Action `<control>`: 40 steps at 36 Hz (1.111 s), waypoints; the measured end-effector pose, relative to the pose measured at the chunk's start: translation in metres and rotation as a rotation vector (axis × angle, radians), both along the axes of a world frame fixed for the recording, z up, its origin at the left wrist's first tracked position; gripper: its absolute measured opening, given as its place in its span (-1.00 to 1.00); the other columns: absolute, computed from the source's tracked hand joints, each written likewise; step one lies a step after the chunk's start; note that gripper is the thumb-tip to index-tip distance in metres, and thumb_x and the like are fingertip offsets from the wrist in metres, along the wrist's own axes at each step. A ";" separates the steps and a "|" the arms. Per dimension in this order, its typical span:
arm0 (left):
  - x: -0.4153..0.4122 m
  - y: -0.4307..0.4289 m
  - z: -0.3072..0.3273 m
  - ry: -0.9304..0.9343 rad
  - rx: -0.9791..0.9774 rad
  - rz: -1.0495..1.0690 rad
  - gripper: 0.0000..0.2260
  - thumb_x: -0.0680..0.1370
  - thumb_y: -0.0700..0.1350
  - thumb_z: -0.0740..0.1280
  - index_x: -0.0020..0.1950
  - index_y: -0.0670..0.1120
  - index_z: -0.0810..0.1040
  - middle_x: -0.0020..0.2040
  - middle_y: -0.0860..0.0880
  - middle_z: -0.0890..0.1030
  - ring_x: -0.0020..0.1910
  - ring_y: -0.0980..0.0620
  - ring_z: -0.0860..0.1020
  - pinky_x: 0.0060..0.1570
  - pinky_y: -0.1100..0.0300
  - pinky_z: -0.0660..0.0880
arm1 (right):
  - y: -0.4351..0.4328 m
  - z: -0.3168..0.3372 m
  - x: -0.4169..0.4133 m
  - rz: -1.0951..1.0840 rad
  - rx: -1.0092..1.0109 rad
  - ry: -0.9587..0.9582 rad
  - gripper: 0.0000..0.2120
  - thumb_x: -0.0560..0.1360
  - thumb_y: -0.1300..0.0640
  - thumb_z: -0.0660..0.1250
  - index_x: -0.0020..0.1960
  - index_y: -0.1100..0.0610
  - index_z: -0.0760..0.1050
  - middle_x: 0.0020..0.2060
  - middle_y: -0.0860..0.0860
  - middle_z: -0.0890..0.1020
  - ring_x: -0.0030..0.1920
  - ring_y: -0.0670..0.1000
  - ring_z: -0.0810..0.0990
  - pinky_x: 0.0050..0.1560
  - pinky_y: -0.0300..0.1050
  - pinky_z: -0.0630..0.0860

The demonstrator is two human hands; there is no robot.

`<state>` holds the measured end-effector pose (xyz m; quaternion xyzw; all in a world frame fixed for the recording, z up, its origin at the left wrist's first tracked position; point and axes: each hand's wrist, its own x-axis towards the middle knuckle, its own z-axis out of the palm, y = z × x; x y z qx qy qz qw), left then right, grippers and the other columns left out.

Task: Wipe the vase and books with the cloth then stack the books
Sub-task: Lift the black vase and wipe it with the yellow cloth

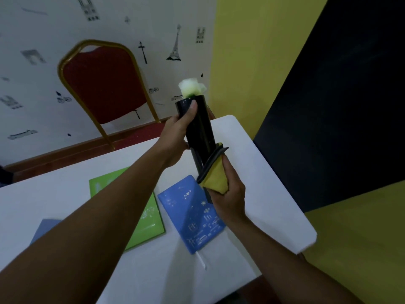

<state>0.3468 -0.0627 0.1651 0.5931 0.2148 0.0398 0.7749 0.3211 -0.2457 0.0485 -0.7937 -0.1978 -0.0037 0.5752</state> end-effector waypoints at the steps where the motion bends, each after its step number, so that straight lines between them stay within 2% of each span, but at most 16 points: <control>1: 0.002 -0.002 0.001 0.011 0.015 0.007 -0.66 0.60 0.19 0.33 0.28 0.04 0.52 0.23 0.01 0.64 0.18 0.03 0.62 0.07 -0.06 0.61 | 0.000 0.000 0.001 -0.007 -0.017 -0.026 -0.23 0.47 -0.09 0.47 0.58 0.16 0.30 0.28 -0.08 0.56 0.27 -0.32 0.48 0.23 -0.42 0.44; 4: 0.005 -0.005 0.000 0.024 0.064 0.068 -0.76 0.56 0.12 0.42 0.15 0.06 0.53 0.15 -0.01 0.66 0.09 0.04 0.65 0.03 -0.04 0.62 | 0.003 -0.004 0.003 -0.031 -0.079 -0.096 -0.22 0.46 -0.09 0.48 0.58 0.10 0.30 0.19 0.07 0.60 0.15 -0.11 0.56 0.10 -0.39 0.49; 7: 0.006 -0.003 0.002 0.011 0.058 0.089 -0.80 0.57 0.04 0.44 0.13 0.04 0.53 0.14 -0.03 0.66 0.09 0.01 0.67 -0.03 -0.02 0.65 | 0.007 -0.007 0.004 -0.029 -0.105 -0.112 -0.20 0.46 0.02 0.51 0.61 -0.02 0.23 0.22 0.06 0.54 0.17 -0.11 0.53 0.07 -0.50 0.42; 10: 0.006 -0.001 0.002 0.002 0.054 0.029 -0.80 0.59 0.00 0.42 0.18 0.01 0.54 0.17 -0.06 0.68 0.13 -0.03 0.68 0.01 -0.07 0.66 | 0.015 0.007 0.013 -0.014 -0.081 -0.088 -0.29 0.51 0.01 0.30 0.62 -0.07 0.18 0.31 0.07 0.49 0.24 -0.09 0.49 0.14 -0.56 0.34; 13: 0.005 -0.002 0.002 0.008 0.067 -0.057 -0.81 0.61 -0.01 0.39 0.20 0.00 0.59 0.15 -0.06 0.70 0.13 -0.05 0.67 0.04 -0.24 0.65 | 0.031 0.037 0.039 -0.023 -0.045 -0.025 -0.31 0.51 0.16 0.21 0.62 -0.05 0.20 0.38 0.02 0.47 0.34 -0.04 0.47 0.26 -0.30 0.39; 15: 0.004 -0.003 0.001 0.020 0.049 -0.080 -0.79 0.63 -0.01 0.37 0.24 -0.04 0.60 0.13 -0.07 0.70 0.13 -0.07 0.67 0.05 -0.33 0.62 | 0.040 0.056 0.058 -0.012 -0.005 0.073 -0.35 0.58 0.25 0.23 0.61 -0.09 0.22 0.35 -0.10 0.48 0.31 -0.12 0.47 0.27 -0.21 0.42; 16: 0.004 -0.002 0.000 0.023 0.037 -0.089 -0.76 0.64 -0.01 0.35 0.27 -0.06 0.59 0.15 -0.09 0.70 0.14 -0.08 0.67 0.05 -0.35 0.61 | 0.042 0.062 0.066 0.013 0.017 0.105 -0.40 0.61 0.22 0.23 0.60 -0.11 0.25 0.36 -0.12 0.49 0.30 -0.14 0.47 0.28 -0.20 0.45; 18: 0.003 -0.001 0.000 0.019 0.008 -0.099 -0.73 0.66 0.00 0.32 0.31 -0.08 0.57 0.18 -0.10 0.69 0.18 -0.09 0.65 0.05 -0.33 0.61 | 0.042 0.067 0.076 0.060 0.045 0.130 -0.47 0.64 0.15 0.21 0.58 -0.11 0.29 0.39 -0.10 0.53 0.30 -0.16 0.50 0.26 -0.28 0.49; 20: 0.003 0.001 0.001 0.015 -0.012 -0.100 -0.72 0.67 0.00 0.30 0.34 -0.07 0.55 0.21 -0.10 0.68 0.22 -0.10 0.64 0.04 -0.29 0.63 | 0.035 0.062 0.073 0.080 0.047 0.145 -0.48 0.64 0.22 0.22 0.56 -0.07 0.32 0.32 -0.12 0.54 0.24 -0.22 0.49 0.17 -0.51 0.43; 22: 0.004 0.004 0.001 0.007 -0.009 -0.095 -0.73 0.68 0.00 0.29 0.34 -0.06 0.54 0.25 -0.11 0.66 0.25 -0.10 0.62 0.04 -0.26 0.64 | 0.024 0.051 0.061 0.079 0.040 0.161 -0.43 0.59 0.27 0.24 0.55 -0.05 0.31 0.30 -0.13 0.51 0.23 -0.30 0.45 0.16 -0.58 0.37; 25: 0.006 0.008 0.001 -0.010 0.006 -0.070 -0.77 0.68 -0.02 0.28 0.30 -0.03 0.54 0.24 -0.11 0.65 0.22 -0.07 0.63 0.03 -0.21 0.64 | 0.002 0.021 0.039 0.119 0.009 0.185 -0.35 0.47 0.26 0.20 0.52 -0.09 0.30 0.31 -0.18 0.53 0.22 -0.35 0.51 0.20 -0.48 0.42; 27: 0.009 0.009 0.000 -0.018 0.004 -0.034 -0.77 0.67 -0.03 0.30 0.30 -0.05 0.55 0.21 -0.11 0.66 0.18 -0.07 0.65 -0.02 -0.18 0.65 | -0.014 0.000 0.027 0.136 -0.029 0.190 -0.34 0.46 0.21 0.19 0.55 -0.05 0.30 0.33 -0.22 0.52 0.31 -0.30 0.50 0.27 -0.38 0.44; 32: 0.016 0.001 -0.011 -0.016 0.034 -0.004 -0.67 0.67 -0.05 0.31 0.40 -0.14 0.49 0.26 -0.19 0.61 0.22 -0.16 0.63 -0.04 -0.25 0.65 | -0.036 -0.030 0.015 0.108 -0.081 0.130 -0.38 0.55 0.07 0.18 0.60 0.04 0.23 0.35 0.08 0.53 0.36 0.01 0.53 0.35 -0.13 0.52; 34: 0.019 -0.008 -0.017 -0.014 0.064 -0.026 -0.65 0.66 -0.05 0.33 0.43 -0.12 0.47 0.33 -0.16 0.57 0.24 -0.13 0.62 0.00 -0.33 0.63 | -0.036 -0.032 0.018 0.069 -0.113 0.090 -0.37 0.54 0.08 0.17 0.61 0.03 0.20 0.41 0.12 0.47 0.41 0.05 0.48 0.38 -0.25 0.46; 37: 0.026 -0.025 -0.027 -0.015 0.125 -0.050 -0.61 0.64 -0.07 0.36 0.45 -0.11 0.44 0.35 -0.07 0.55 0.13 -0.02 0.67 -0.02 -0.41 0.60 | -0.031 -0.023 0.029 0.011 -0.122 0.078 -0.31 0.48 0.07 0.13 0.61 -0.03 0.15 0.48 0.12 0.39 0.46 -0.01 0.39 0.33 -0.53 0.27; 40: 0.037 -0.038 -0.033 -0.030 0.194 -0.076 -0.60 0.64 -0.09 0.36 0.46 -0.12 0.42 0.33 -0.09 0.54 0.04 0.03 0.70 -0.05 -0.37 0.62 | -0.029 -0.021 0.038 -0.016 -0.131 0.064 -0.31 0.48 0.02 0.10 0.61 -0.04 0.11 0.53 0.13 0.34 0.50 -0.01 0.32 0.36 -0.55 0.20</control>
